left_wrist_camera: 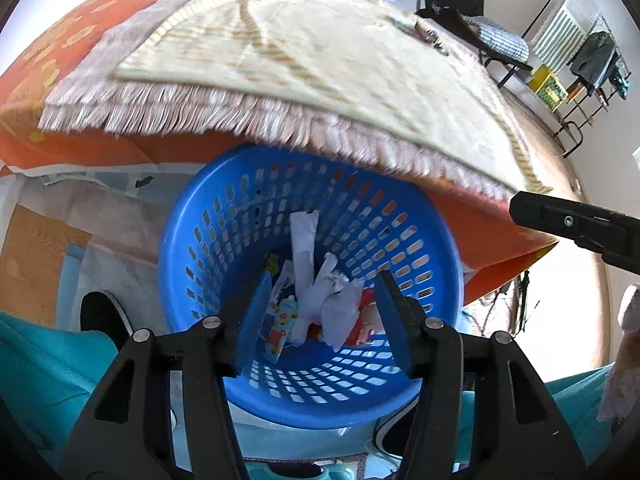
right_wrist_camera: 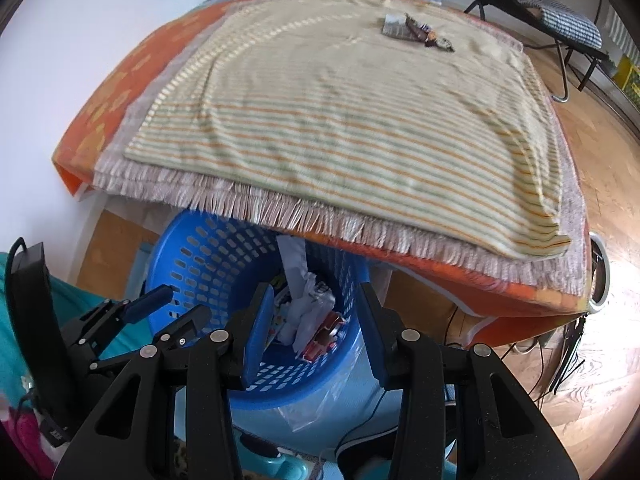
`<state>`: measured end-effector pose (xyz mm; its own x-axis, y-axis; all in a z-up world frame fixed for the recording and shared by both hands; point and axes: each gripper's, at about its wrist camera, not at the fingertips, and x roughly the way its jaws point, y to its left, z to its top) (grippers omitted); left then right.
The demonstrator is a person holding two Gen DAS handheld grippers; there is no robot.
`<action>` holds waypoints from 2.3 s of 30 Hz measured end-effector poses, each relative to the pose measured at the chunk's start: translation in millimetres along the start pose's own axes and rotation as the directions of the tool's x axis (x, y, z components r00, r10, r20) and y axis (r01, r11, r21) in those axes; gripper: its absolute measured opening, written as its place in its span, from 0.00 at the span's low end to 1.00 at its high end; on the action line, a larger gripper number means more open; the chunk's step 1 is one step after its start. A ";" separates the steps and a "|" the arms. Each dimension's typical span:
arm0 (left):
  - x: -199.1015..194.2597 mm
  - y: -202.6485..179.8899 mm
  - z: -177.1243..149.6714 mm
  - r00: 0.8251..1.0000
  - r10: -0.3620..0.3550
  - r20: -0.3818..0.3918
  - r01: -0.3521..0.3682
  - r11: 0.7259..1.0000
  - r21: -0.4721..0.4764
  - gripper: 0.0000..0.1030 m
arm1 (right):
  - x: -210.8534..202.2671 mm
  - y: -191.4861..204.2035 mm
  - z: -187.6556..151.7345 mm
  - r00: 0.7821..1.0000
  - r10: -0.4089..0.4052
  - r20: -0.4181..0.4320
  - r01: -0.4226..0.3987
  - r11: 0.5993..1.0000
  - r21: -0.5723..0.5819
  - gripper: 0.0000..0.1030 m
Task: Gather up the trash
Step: 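Raise both open tools toward the chocolate wrapper and paper label, then grasp the paper label with the left tool while the right tool grasps the chocolate wrapper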
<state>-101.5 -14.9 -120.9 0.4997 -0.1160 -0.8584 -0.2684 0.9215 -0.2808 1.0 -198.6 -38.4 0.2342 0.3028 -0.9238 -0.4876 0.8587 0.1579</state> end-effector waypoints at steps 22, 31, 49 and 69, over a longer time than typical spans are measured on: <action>-47.3 -32.8 102.0 0.986 -0.013 0.164 -0.002 0.995 0.095 0.54 | -69.9 -42.0 44.7 0.963 0.004 0.268 -0.014 0.999 0.037 0.63; -30.5 -47.6 145.0 0.986 -0.014 0.164 -0.007 0.992 0.125 0.54 | -67.0 -74.9 73.7 0.953 -0.011 0.303 -0.010 0.998 0.067 0.63; 49.6 -72.9 264.6 0.992 -0.067 0.107 0.042 0.975 0.220 0.54 | 9.1 -143.4 181.4 0.957 0.048 0.287 -0.079 0.992 0.097 0.63; 148.9 -85.7 353.6 0.991 -0.133 0.017 0.125 0.965 0.229 0.49 | 117.2 -155.4 257.4 0.981 0.035 0.189 -0.037 0.999 0.011 0.63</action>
<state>287.1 19.9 -72.8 0.5446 -0.2311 -0.8062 -0.0077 0.9599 -0.2803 320.7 -190.1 -81.4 0.3718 0.4051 -0.8353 -0.4869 0.8512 0.1961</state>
